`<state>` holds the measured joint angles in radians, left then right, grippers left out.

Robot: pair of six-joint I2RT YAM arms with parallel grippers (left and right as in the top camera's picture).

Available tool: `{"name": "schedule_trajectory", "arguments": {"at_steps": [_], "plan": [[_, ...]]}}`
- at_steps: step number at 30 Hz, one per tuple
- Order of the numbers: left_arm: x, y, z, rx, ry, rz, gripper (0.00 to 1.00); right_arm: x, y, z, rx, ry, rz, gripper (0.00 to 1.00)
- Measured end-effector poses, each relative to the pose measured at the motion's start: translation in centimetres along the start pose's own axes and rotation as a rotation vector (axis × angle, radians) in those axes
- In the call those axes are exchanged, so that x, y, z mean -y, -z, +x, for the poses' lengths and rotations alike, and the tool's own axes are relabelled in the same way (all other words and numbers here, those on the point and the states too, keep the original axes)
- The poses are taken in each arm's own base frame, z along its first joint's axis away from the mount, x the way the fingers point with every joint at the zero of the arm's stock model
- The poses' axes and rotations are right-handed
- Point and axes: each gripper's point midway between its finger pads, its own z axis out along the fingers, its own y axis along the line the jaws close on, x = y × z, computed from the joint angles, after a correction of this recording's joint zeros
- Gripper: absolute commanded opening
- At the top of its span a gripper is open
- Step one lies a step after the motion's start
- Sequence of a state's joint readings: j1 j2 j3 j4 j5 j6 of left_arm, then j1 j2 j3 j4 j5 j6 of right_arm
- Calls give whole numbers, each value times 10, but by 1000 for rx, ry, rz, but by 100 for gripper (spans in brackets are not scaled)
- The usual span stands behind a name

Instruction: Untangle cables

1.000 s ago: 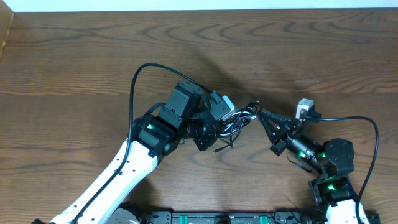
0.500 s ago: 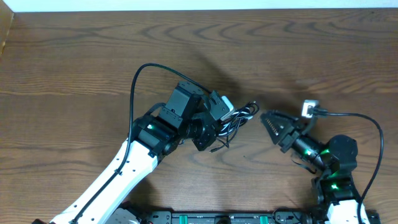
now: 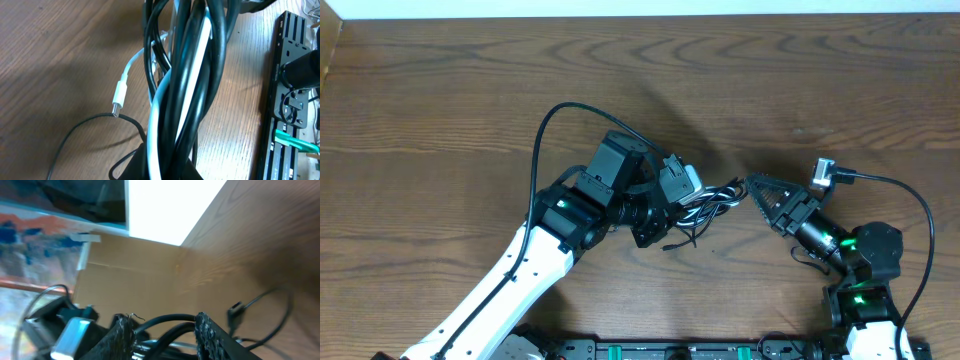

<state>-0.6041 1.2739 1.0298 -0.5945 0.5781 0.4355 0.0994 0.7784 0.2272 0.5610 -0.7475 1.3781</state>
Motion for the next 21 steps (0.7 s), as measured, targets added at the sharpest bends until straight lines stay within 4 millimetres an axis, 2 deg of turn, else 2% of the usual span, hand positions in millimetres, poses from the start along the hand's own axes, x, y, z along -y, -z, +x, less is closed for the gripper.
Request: {"name": "schedule_trajectory", "arguments": {"at_steps": [8, 16, 21], "plan": [[0, 0, 0, 0, -11, 0, 7, -5, 0, 7, -46, -159, -17, 43], [0, 0, 0, 0, -10, 0, 8, -11, -3, 18, -90, -242, -31, 41], [0, 0, -1, 5, -13, 2, 8, -31, -3, 19, -93, -203, -108, 40]]}}
